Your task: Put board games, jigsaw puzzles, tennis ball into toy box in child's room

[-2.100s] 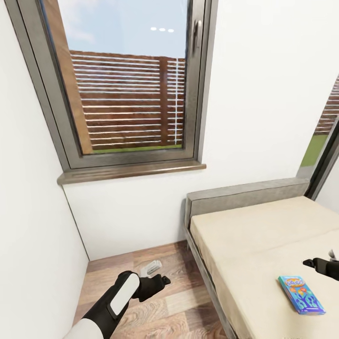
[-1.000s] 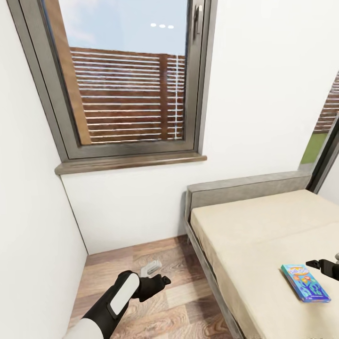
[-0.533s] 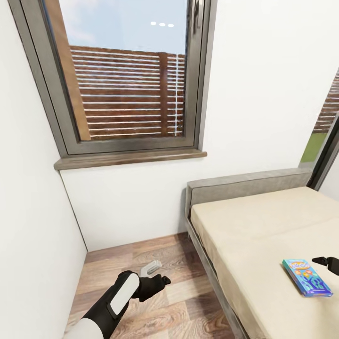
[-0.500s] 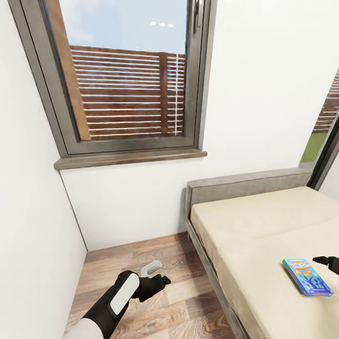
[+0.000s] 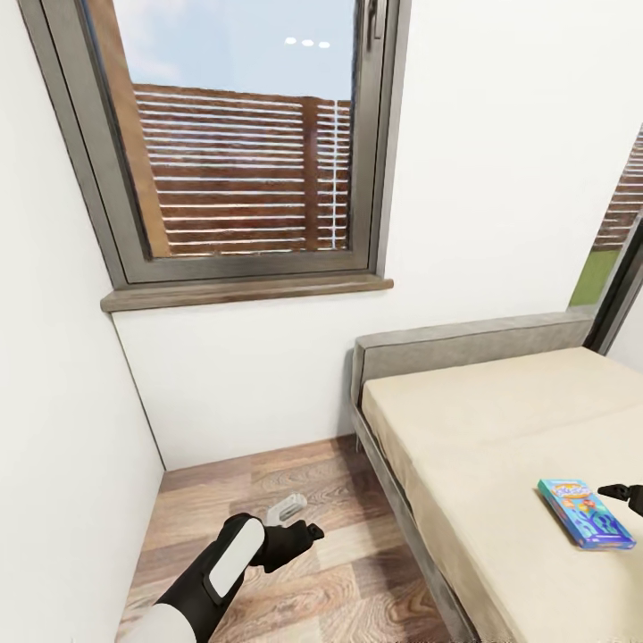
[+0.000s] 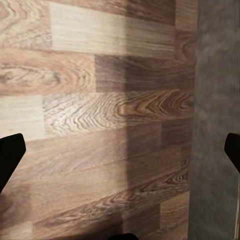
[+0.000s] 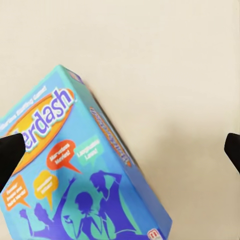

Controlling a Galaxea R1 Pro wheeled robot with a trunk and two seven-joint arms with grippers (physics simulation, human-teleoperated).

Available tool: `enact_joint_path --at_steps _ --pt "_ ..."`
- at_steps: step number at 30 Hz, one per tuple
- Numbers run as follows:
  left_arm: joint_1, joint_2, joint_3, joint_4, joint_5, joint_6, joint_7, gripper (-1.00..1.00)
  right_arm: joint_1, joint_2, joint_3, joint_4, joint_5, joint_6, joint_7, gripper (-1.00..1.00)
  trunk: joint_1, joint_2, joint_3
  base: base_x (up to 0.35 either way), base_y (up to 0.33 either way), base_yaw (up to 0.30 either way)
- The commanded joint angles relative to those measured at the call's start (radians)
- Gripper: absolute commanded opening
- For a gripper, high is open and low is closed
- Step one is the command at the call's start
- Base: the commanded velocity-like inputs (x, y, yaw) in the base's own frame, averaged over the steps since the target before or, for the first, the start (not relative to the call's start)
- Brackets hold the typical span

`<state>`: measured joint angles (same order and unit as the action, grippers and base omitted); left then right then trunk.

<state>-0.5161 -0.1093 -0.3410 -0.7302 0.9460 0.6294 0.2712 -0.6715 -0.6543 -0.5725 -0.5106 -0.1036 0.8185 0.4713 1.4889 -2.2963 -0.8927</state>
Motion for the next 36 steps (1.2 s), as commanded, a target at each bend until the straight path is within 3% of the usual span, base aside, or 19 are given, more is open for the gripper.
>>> enact_joint_path --at_steps 1,7,18,31,36 --pt "-0.001 0.0 -0.002 -0.002 0.01 0.001 0.01 1.0 -0.001 0.0 -0.003 0.0 -0.008 0.008 -0.003 1.0 0.004 -0.008 -0.004 0.0 0.0 0.0" --pt "0.0 0.0 -0.003 -0.005 0.011 0.001 0.008 1.0 -0.002 0.0 -0.004 0.001 -0.008 0.009 0.002 1.0 0.027 -0.05 -0.023 0.0 0.0 0.0" --pt "0.001 0.003 -0.005 -0.009 0.011 0.002 0.001 1.0 0.002 0.006 0.003 0.0 -0.006 0.009 0.067 1.0 0.027 -0.05 -0.023 0.0 0.0 0.0" --pt "0.001 0.003 -0.009 -0.009 0.01 0.002 -0.004 1.0 0.003 0.009 0.008 -0.005 -0.005 0.01 0.086 1.0 0.027 -0.05 -0.023 0.0 0.0 0.004" --pt "0.001 0.003 -0.008 -0.009 0.011 0.002 -0.005 1.0 0.003 0.01 0.009 -0.005 -0.002 0.011 0.087 1.0 0.027 -0.05 -0.023 0.0 0.0 0.192"
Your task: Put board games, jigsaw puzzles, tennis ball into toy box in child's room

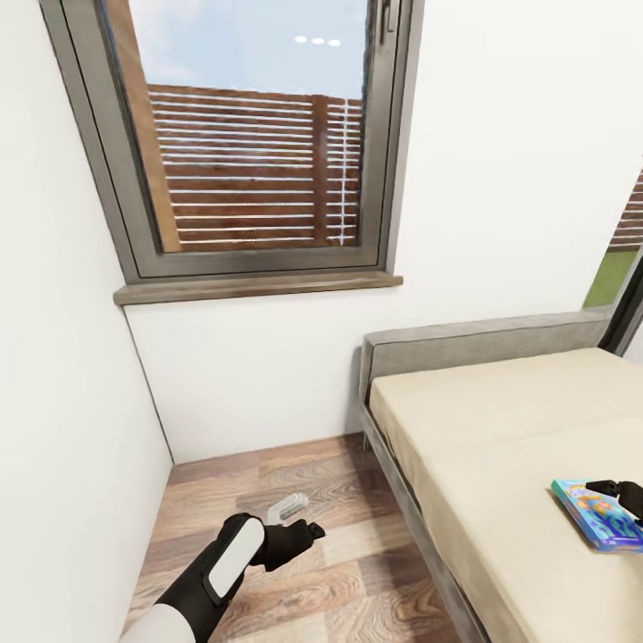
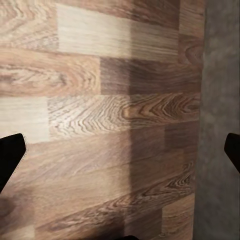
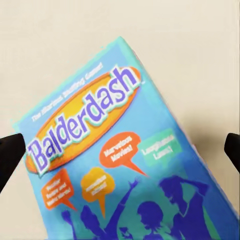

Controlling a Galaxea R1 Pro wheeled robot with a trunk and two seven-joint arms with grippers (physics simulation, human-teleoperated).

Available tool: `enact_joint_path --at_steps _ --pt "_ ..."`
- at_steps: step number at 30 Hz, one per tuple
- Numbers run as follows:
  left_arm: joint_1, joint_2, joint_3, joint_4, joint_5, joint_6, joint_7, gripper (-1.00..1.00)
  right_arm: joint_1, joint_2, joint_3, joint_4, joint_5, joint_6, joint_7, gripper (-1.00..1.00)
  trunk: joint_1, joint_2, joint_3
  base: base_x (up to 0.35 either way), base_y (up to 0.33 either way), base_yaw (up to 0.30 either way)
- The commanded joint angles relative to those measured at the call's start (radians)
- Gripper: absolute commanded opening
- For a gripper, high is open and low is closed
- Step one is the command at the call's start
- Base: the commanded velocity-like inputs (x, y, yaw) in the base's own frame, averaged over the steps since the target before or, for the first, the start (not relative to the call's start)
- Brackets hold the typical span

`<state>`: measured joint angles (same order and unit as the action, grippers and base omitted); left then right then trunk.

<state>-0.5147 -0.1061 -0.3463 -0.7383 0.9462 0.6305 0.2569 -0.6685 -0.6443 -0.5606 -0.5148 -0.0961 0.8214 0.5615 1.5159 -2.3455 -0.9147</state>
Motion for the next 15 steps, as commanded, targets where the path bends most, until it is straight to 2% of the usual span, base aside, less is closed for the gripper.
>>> enact_joint_path --at_steps 1,9,15 --pt "-0.001 0.0 -0.001 -0.001 0.011 0.001 0.009 1.0 0.0 0.0 -0.003 -0.001 -0.009 0.009 -0.003 1.0 0.0 0.0 -0.001 0.0 0.0 0.261" --pt "0.002 0.0 0.001 -0.002 0.01 -0.001 0.008 1.0 0.0 -0.001 -0.003 -0.001 -0.009 0.011 -0.003 1.0 0.0 0.0 -0.001 0.0 0.0 0.259" --pt "0.009 0.001 -0.004 -0.002 0.01 -0.007 0.006 1.0 0.0 -0.001 -0.004 -0.001 -0.011 0.012 -0.003 1.0 0.0 0.0 -0.001 0.0 0.0 0.066"
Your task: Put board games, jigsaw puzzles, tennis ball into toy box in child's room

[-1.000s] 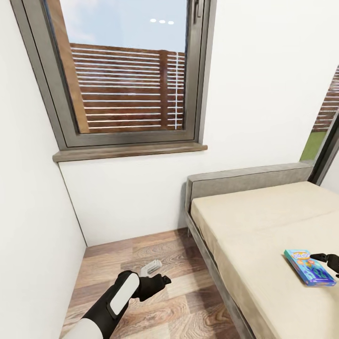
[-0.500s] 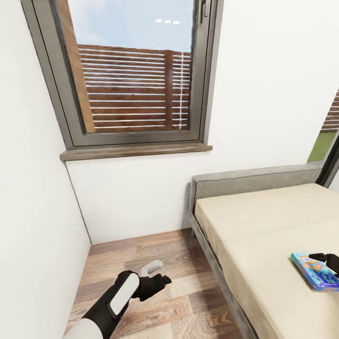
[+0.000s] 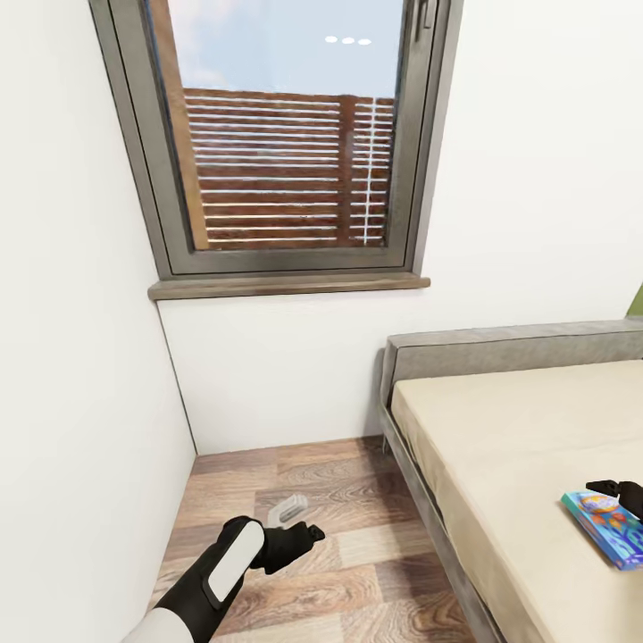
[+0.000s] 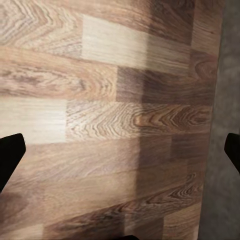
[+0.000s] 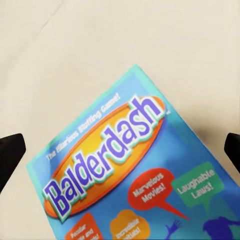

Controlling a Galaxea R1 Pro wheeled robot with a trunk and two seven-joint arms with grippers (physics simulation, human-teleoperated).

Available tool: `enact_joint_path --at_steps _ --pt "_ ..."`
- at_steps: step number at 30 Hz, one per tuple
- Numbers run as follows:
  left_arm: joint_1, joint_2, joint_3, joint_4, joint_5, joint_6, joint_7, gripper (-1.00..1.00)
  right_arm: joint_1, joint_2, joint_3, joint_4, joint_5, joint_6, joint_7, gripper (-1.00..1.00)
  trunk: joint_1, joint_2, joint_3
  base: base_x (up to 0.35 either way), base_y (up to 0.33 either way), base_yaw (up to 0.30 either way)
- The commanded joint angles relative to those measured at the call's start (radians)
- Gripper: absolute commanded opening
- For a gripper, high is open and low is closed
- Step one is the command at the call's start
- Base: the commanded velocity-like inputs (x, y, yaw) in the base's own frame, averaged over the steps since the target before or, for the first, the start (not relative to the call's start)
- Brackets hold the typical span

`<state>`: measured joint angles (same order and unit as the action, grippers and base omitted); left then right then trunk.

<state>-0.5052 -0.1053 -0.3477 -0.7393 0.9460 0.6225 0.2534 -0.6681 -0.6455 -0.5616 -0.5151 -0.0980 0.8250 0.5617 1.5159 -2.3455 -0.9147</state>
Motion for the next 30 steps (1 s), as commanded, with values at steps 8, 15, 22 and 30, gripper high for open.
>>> enact_joint_path --at_steps 8,15,22,30 --pt "0.022 0.001 -0.003 -0.002 0.007 -0.005 0.012 1.0 0.0 -0.004 -0.002 -0.001 -0.005 0.022 -0.004 1.0 0.0 0.0 -0.001 -0.016 -0.004 0.008" --pt "0.024 0.001 -0.001 -0.001 0.006 -0.006 0.011 1.0 0.008 -0.009 0.001 -0.028 -0.002 0.069 0.06 1.0 0.0 0.0 -0.001 -0.154 -0.075 0.001" --pt "0.025 0.001 0.002 0.0 0.005 -0.006 0.01 1.0 0.014 -0.008 0.004 -0.083 0.023 0.076 0.166 1.0 0.0 0.0 -0.001 -0.033 -0.016 0.0" --pt "0.025 0.001 0.002 0.0 0.006 -0.006 0.01 1.0 0.022 -0.002 0.048 -0.119 0.026 0.077 0.178 1.0 0.0 0.0 -0.001 -0.003 -0.002 0.0"
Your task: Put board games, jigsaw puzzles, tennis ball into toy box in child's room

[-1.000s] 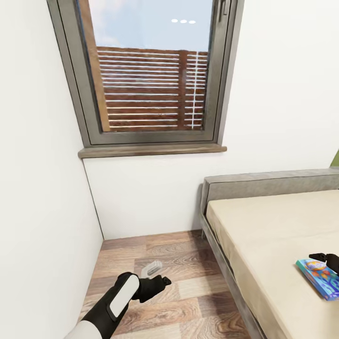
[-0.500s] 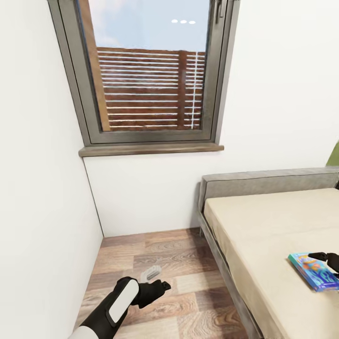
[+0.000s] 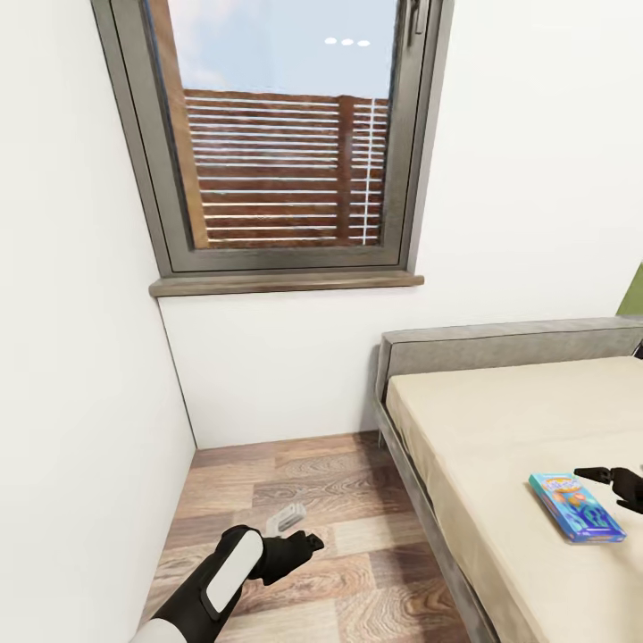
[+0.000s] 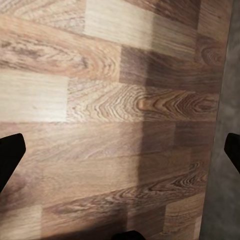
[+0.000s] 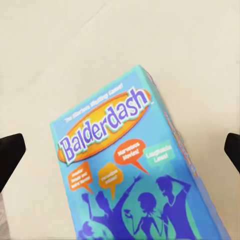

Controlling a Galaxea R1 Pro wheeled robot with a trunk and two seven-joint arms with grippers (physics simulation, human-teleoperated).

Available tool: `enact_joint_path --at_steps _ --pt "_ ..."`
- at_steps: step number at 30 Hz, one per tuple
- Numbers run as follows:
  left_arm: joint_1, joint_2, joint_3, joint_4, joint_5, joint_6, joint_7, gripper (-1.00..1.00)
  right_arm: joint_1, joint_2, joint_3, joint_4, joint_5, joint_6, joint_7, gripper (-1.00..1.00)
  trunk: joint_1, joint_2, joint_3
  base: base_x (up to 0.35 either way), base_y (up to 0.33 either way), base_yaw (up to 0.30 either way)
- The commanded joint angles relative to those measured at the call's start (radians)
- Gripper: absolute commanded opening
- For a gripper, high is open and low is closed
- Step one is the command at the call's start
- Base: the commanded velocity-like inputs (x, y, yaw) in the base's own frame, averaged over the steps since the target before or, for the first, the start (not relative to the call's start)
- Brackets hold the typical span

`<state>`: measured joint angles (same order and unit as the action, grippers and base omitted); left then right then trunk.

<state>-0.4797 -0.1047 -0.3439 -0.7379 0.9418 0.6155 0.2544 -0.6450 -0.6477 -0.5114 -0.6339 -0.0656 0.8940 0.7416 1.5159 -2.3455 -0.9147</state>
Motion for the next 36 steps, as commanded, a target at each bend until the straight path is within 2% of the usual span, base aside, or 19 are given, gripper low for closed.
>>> enact_joint_path --at_steps 1,3,7,29,36 --pt "0.0 0.0 -0.002 -0.002 0.011 0.001 0.009 1.0 0.001 0.001 0.031 -0.004 -0.007 0.008 -0.001 1.0 0.0 0.0 -0.001 0.0 0.0 0.0" --pt "0.0 0.0 -0.002 -0.002 0.011 0.001 0.009 1.0 0.003 0.002 0.079 -0.008 -0.009 0.008 0.0 1.0 0.0 0.0 -0.001 0.0 0.0 0.0" --pt "0.0 0.0 -0.002 -0.002 0.011 0.001 0.009 1.0 0.003 0.004 0.102 -0.009 -0.009 0.007 0.0 1.0 0.0 0.0 -0.001 0.0 0.0 0.0" --pt "-0.001 0.0 -0.003 -0.002 0.01 0.001 0.011 1.0 0.004 -0.005 0.103 0.011 -0.013 -0.008 -0.013 1.0 0.0 0.0 -0.001 0.0 0.0 0.0" --pt "-0.001 0.0 -0.005 -0.002 0.01 0.001 0.011 1.0 -0.003 -0.002 0.101 0.054 -0.015 -0.009 -0.066 1.0 0.0 0.0 -0.001 0.0 0.0 0.0"
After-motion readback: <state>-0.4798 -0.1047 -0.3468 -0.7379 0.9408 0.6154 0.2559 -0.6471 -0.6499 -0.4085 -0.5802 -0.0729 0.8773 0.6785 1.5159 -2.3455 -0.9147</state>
